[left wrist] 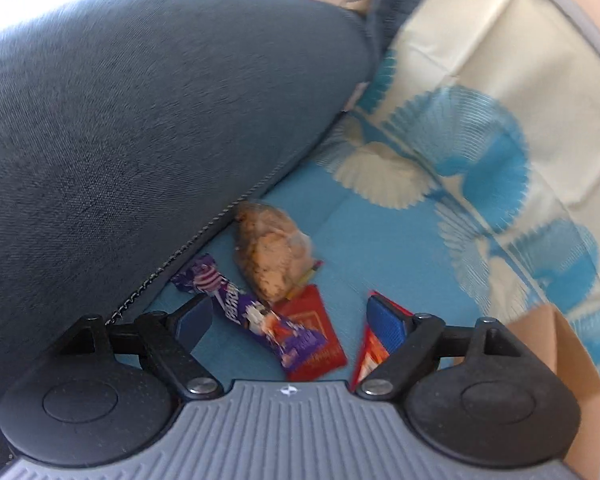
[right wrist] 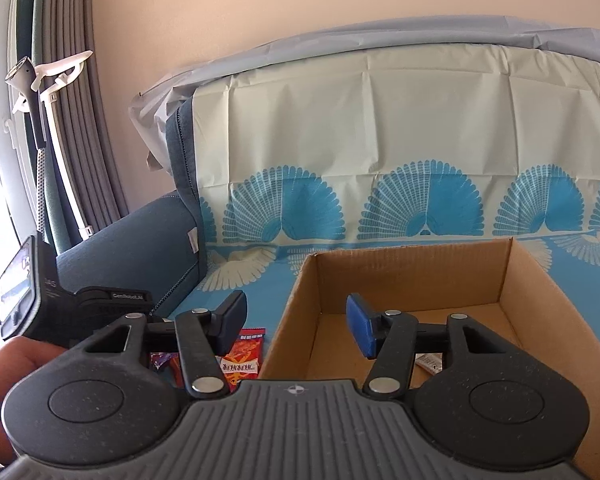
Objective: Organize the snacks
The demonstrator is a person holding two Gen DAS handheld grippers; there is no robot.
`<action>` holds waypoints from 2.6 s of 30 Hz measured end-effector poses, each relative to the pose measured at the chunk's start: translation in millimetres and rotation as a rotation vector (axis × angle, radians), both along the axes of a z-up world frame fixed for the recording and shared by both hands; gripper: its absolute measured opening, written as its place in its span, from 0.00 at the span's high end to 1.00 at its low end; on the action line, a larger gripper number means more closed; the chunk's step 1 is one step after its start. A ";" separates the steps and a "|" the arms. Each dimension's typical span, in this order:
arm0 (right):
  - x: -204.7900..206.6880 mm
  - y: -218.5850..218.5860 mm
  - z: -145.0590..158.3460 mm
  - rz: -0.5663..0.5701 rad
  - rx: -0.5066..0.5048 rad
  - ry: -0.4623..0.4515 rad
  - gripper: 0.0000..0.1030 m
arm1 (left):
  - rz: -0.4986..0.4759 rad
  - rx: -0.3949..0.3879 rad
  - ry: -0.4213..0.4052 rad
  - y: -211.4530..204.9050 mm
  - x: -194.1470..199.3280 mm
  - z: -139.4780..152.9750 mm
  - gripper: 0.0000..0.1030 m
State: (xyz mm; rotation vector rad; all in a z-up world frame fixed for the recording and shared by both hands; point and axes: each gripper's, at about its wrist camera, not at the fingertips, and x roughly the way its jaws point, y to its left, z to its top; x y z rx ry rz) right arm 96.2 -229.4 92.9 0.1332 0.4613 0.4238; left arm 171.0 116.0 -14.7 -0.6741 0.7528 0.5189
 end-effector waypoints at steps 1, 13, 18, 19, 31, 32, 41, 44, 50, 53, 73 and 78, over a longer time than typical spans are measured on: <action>1.2 1.2 0.0 0.004 0.004 0.004 0.44 | 0.031 -0.013 0.009 4.4 4.4 -3.8 0.15; 7.9 14.0 -1.3 0.045 0.018 0.021 0.43 | 0.119 0.023 0.083 5.3 39.7 -26.2 0.15; 8.1 17.4 -2.9 0.053 0.001 0.022 0.43 | 0.037 0.067 0.194 -7.1 61.6 -40.4 0.15; 8.7 17.5 -3.7 0.052 -0.004 0.025 0.43 | 0.019 0.078 0.213 -9.5 62.8 -43.8 0.16; 9.7 25.1 -8.3 0.053 -0.041 0.027 0.43 | -0.295 0.236 0.157 -28.3 14.7 -35.9 0.81; 9.5 26.2 -7.9 0.055 -0.044 0.025 0.43 | -0.329 0.223 0.153 -27.8 7.3 -36.8 0.81; -1.4 43.6 -4.2 0.114 -0.060 0.014 0.43 | -0.622 0.051 0.124 -33.8 -74.6 -36.5 0.78; -9.4 54.1 -1.9 0.157 -0.056 0.007 0.43 | -0.610 0.066 0.090 -32.3 -93.5 -26.4 0.52; -27.8 77.8 -1.7 0.244 -0.081 -0.001 0.42 | -0.495 0.112 -0.018 -22.2 -78.7 0.0 0.49; -37.9 88.7 -4.0 0.303 -0.095 0.007 0.42 | -0.455 0.064 -0.004 -16.7 -45.9 -4.2 0.39; -64.4 143.7 -42.1 0.470 -0.292 0.081 0.40 | -0.628 0.312 0.190 -9.3 -41.2 -32.8 0.95; -65.6 162.2 -62.5 0.466 -0.352 0.122 0.40 | -0.636 0.260 0.152 -8.7 -77.0 -23.2 0.95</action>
